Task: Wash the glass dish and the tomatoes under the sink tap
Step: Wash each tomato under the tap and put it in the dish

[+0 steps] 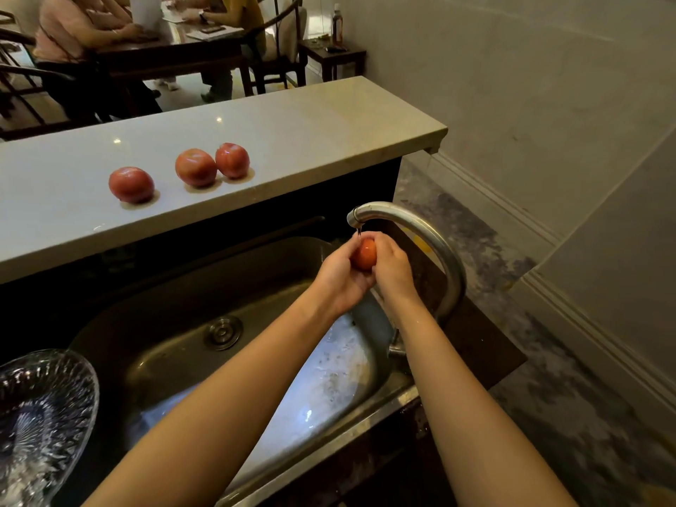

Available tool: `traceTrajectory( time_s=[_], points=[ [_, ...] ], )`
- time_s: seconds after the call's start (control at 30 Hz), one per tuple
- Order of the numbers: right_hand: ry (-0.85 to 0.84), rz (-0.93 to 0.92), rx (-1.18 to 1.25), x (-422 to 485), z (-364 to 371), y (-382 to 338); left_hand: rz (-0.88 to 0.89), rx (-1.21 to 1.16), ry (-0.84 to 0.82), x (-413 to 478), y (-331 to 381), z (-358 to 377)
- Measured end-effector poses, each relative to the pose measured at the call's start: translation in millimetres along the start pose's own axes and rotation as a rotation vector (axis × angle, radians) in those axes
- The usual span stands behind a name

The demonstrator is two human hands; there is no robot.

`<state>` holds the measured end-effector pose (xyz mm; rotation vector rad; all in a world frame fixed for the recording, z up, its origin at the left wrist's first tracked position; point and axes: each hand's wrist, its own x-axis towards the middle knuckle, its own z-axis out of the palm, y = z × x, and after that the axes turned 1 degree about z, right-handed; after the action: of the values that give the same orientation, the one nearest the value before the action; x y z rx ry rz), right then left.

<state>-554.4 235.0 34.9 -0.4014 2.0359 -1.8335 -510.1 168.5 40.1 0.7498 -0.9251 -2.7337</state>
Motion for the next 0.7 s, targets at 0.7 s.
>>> traceTrajectory(
  time_s=[0.7],
  points=[
    [-0.17, 0.221, -1.052, -66, -21, 34, 0.028, 0.268, 0.035, 15, 5, -6]
  ],
)
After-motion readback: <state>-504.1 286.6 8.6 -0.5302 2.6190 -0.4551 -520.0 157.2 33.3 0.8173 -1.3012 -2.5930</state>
